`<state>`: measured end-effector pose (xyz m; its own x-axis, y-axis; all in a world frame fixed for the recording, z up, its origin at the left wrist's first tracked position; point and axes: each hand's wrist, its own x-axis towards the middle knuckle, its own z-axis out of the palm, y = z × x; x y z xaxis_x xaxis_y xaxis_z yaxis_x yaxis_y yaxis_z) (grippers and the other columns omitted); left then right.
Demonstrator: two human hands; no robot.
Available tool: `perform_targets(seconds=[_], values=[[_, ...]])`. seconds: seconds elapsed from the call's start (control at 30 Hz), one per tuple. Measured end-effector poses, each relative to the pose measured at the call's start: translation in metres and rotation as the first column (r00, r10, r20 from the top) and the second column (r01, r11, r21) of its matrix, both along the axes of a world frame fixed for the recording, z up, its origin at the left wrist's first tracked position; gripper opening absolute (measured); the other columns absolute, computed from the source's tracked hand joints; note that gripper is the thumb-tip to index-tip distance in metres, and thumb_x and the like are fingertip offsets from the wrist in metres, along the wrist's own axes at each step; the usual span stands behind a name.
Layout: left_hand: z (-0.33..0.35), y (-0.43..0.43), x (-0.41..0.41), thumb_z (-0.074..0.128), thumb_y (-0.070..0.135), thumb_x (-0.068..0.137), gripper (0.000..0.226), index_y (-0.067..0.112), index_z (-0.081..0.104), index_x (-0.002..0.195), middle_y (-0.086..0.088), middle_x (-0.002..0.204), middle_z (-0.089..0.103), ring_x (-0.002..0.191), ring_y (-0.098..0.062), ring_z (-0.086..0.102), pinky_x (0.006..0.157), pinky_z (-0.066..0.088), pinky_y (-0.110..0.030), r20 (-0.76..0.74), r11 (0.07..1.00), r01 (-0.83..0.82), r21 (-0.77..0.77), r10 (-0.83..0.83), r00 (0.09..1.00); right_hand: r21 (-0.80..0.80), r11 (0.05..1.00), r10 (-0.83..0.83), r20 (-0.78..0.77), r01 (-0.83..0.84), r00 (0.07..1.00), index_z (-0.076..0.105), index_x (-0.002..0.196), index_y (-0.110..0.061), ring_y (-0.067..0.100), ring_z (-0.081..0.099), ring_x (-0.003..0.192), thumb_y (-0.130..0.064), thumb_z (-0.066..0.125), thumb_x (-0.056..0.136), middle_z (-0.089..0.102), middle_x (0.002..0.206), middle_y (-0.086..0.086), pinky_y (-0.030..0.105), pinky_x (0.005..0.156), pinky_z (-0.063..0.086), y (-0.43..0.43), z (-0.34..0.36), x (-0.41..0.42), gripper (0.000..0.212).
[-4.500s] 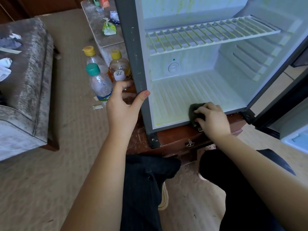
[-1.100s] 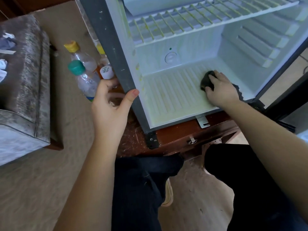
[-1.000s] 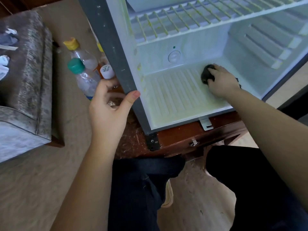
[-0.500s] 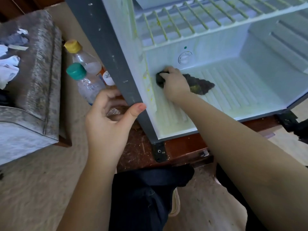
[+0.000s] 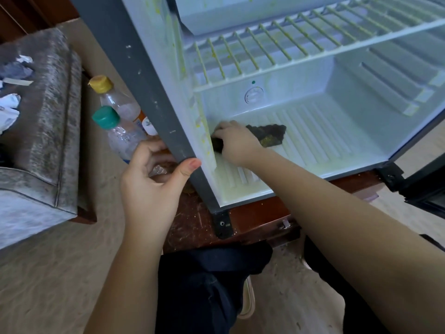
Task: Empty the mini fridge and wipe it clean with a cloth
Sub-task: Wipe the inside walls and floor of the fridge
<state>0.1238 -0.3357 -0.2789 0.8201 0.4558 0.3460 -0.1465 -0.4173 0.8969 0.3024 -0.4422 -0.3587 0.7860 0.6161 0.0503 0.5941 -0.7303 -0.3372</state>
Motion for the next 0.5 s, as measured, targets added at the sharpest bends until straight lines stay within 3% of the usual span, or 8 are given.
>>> perform_targets(seconds=[0.1, 0.17, 0.27, 0.4, 0.5], values=[[0.002, -0.003, -0.001, 0.082, 0.021, 0.074, 0.032, 0.025, 0.058, 0.095, 0.014, 0.093, 0.067, 0.084, 0.007, 0.062, 0.069, 0.044, -0.007, -0.007, 0.999, -0.01, 0.039, 0.01, 1.0, 0.073, 0.991, 0.111, 0.026, -0.113, 0.993, 0.065, 0.12, -0.008, 0.03, 0.049, 0.107, -0.001, 0.051, 0.077, 0.057, 0.124, 0.008, 0.041, 0.087, 0.044, -0.032, -0.007, -0.047, 0.046], [0.003, -0.004, -0.001, 0.078, 0.015, 0.077, 0.029, 0.018, 0.06, 0.099, 0.011, 0.095, 0.068, 0.083, 0.007, 0.063, 0.069, 0.043, -0.006, -0.016, 0.999, -0.02, 0.044, 0.021, 1.0, 0.114, 0.972, 0.2, 0.036, -0.203, 0.979, 0.069, 0.113, -0.006, 0.031, 0.053, 0.1, 0.002, 0.05, 0.07, 0.062, 0.116, 0.008, 0.042, 0.082, 0.047, -0.051, -0.01, -0.072, 0.048], [0.002, -0.005, -0.002, 0.078, 0.017, 0.078, 0.03, 0.015, 0.061, 0.102, 0.008, 0.098, 0.069, 0.083, 0.005, 0.063, 0.069, 0.043, -0.007, -0.014, 0.999, -0.025, 0.036, 0.025, 1.0, 0.131, 0.961, 0.249, -0.02, -0.245, 0.968, 0.069, 0.117, -0.01, 0.028, 0.054, 0.106, 0.008, 0.051, 0.073, 0.061, 0.12, 0.005, 0.042, 0.09, 0.046, -0.066, -0.012, -0.082, 0.05], [0.001, -0.005, -0.001, 0.078, 0.015, 0.077, 0.031, 0.011, 0.06, 0.102, 0.006, 0.095, 0.068, 0.081, 0.005, 0.062, 0.068, 0.044, -0.007, -0.012, 0.999, -0.024, 0.023, 0.024, 1.0, 0.181, 0.982, 0.07, -0.082, -0.054, 0.994, 0.064, 0.126, -0.016, 0.028, 0.051, 0.119, -0.001, 0.054, 0.088, 0.056, 0.131, 0.005, 0.036, 0.098, 0.041, -0.053, -0.011, -0.042, 0.042], [-0.001, -0.001, 0.0, 0.083, 0.025, 0.071, 0.038, 0.017, 0.059, 0.099, 0.013, 0.092, 0.068, 0.084, 0.003, 0.064, 0.069, 0.046, -0.009, -0.005, 1.0, -0.018, 0.004, 0.018, 1.0, 0.156, 0.984, -0.07, -0.093, 0.084, 0.993, 0.057, 0.133, -0.023, 0.026, 0.048, 0.125, -0.005, 0.049, 0.092, 0.049, 0.141, 0.002, 0.032, 0.102, 0.037, -0.021, -0.013, -0.003, 0.046]])
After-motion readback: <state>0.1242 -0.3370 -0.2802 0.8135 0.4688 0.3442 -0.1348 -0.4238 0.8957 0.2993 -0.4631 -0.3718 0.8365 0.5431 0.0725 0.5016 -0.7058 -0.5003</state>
